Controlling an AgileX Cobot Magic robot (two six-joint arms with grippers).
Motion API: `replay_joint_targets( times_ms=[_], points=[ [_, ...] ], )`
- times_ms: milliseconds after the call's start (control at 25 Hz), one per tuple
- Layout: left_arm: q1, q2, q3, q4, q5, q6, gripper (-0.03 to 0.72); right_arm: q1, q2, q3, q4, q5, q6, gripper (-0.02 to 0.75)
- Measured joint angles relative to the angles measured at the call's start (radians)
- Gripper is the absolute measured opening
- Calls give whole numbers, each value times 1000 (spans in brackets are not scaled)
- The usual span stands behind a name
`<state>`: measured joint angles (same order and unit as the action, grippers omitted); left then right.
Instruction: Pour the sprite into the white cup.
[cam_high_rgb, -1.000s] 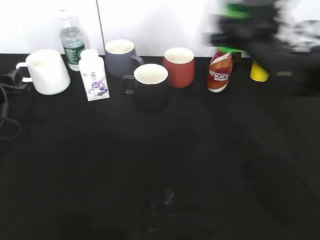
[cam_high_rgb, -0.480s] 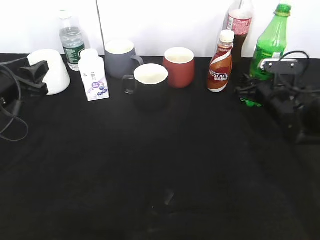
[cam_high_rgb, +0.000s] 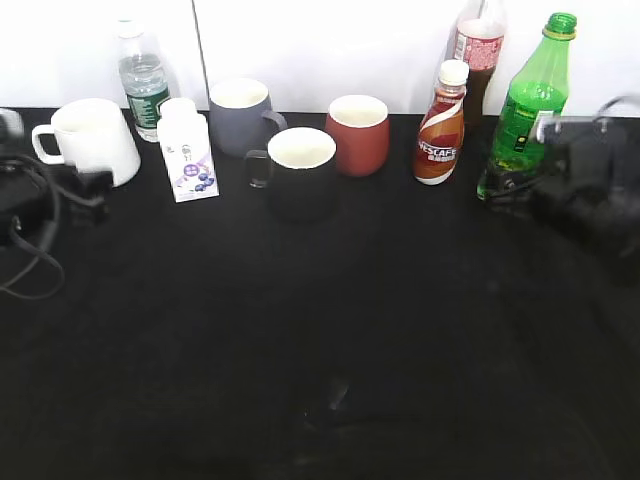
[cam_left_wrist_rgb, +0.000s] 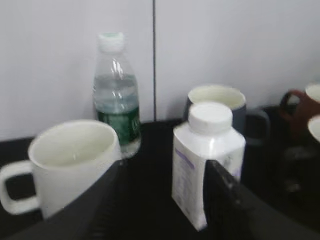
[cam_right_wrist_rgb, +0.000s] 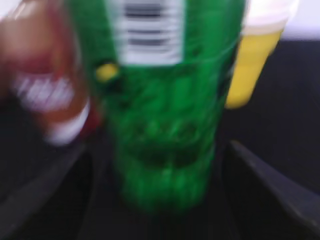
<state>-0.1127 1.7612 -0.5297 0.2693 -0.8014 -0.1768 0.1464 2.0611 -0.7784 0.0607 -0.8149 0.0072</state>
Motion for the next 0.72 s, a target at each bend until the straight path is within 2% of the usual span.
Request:
replay_joint_targets(
  times_ms=[40, 80, 200, 240, 280, 320, 400, 600, 720],
  points=[
    [-17, -40, 0, 0, 110, -27, 400, 0, -89, 0, -3, 206, 2, 600],
    [-45, -81, -17, 0, 306, -68, 410, 0, -185, -10, -5, 435, 2, 598],
    [-153, -139, -180, -16, 1071, -128, 442, 0, -324, -135, -13, 1245, 3, 594],
    [-177, -142, -244, -28, 1328, -120, 450, 0, -339, -167, -13, 1416, 3, 594],
    [-190, -150, -290, -55, 1515, -67, 454, 0, -360, -183, -13, 1525, 2, 594],
    [-192, -172, -317, -100, 1645, -3, 456, 0, -393, -185, -12, 1600, 1, 594],
    [-194, -296, -320, -163, 1757, 49, 458, 0, -521, -187, 13, 1697, -34, 594],
    [-195, -772, -320, -201, 1831, 63, 457, 0, -1059, -184, 19, 1820, -48, 594],
    [-196, -1066, -275, -206, 1867, 66, 457, 0, -1352, -65, 14, 1878, -46, 592]
  ],
)
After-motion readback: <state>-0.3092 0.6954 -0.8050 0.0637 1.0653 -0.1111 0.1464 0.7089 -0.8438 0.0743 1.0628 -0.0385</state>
